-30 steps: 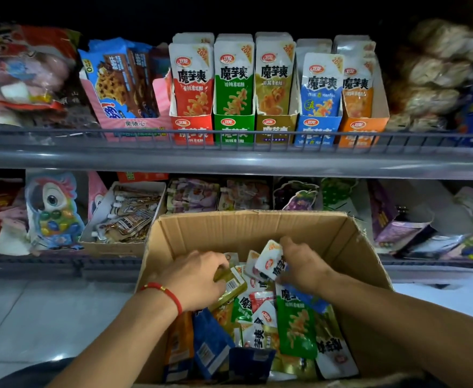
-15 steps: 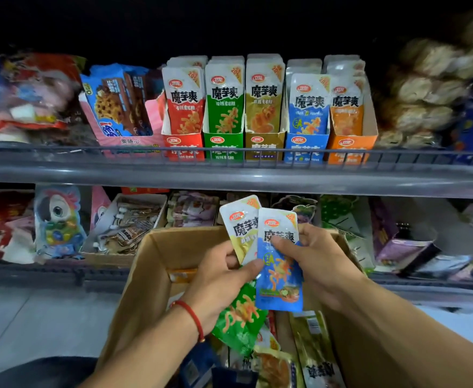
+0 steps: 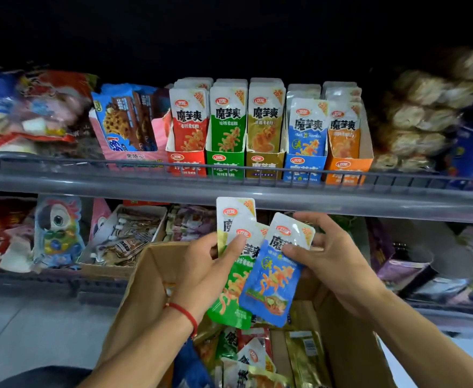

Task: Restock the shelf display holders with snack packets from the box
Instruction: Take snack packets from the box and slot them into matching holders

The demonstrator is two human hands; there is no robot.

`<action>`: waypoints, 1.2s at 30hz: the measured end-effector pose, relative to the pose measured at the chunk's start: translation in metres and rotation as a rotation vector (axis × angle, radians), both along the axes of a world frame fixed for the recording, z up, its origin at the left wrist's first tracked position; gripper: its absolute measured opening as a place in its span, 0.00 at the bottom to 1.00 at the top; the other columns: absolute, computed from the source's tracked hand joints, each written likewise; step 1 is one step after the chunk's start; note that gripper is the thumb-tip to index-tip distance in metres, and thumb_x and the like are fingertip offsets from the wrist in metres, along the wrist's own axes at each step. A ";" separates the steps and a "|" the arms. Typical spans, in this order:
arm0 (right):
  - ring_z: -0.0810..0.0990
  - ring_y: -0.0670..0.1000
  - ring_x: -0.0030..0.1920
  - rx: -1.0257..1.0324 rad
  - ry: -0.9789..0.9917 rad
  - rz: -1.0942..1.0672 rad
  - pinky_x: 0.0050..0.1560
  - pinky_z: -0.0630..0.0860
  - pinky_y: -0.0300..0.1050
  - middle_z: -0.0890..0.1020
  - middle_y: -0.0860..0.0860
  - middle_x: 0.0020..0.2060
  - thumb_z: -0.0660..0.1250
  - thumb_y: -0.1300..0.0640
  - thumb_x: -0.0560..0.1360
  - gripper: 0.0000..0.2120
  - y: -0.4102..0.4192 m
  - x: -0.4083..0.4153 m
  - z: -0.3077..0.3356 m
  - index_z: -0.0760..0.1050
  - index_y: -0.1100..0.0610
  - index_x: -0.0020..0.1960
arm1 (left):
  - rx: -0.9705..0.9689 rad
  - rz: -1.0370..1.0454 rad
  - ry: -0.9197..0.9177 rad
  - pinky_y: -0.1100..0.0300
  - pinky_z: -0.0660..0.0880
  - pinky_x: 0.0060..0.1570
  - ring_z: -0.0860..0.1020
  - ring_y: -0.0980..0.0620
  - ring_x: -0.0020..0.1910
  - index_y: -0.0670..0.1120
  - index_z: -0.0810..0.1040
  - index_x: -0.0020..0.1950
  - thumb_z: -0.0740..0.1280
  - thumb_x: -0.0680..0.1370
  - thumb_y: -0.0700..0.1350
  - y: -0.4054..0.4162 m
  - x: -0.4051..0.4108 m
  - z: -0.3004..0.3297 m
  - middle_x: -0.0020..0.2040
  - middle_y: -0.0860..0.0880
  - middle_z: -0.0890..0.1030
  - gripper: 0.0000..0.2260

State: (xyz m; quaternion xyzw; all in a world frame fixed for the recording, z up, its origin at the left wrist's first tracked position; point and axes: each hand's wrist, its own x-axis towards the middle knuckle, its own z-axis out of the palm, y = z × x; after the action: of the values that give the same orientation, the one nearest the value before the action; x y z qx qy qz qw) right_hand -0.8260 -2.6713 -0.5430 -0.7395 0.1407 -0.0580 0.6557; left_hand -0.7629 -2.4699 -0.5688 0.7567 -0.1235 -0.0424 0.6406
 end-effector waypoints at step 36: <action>0.82 0.41 0.44 -1.082 -0.263 0.335 0.44 0.80 0.39 0.79 0.39 0.51 0.68 0.38 0.75 0.25 0.017 0.056 0.105 0.71 0.46 0.69 | -0.075 0.046 0.085 0.39 0.82 0.48 0.86 0.46 0.41 0.56 0.87 0.42 0.70 0.71 0.64 0.014 0.011 0.054 0.38 0.52 0.87 0.14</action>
State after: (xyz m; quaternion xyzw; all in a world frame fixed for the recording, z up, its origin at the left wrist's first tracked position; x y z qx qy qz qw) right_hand -0.7703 -2.6538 -0.4379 -0.9682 -0.1107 -0.1086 0.1965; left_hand -0.7523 -2.4560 -0.5145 0.7323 -0.0803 -0.0553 0.6740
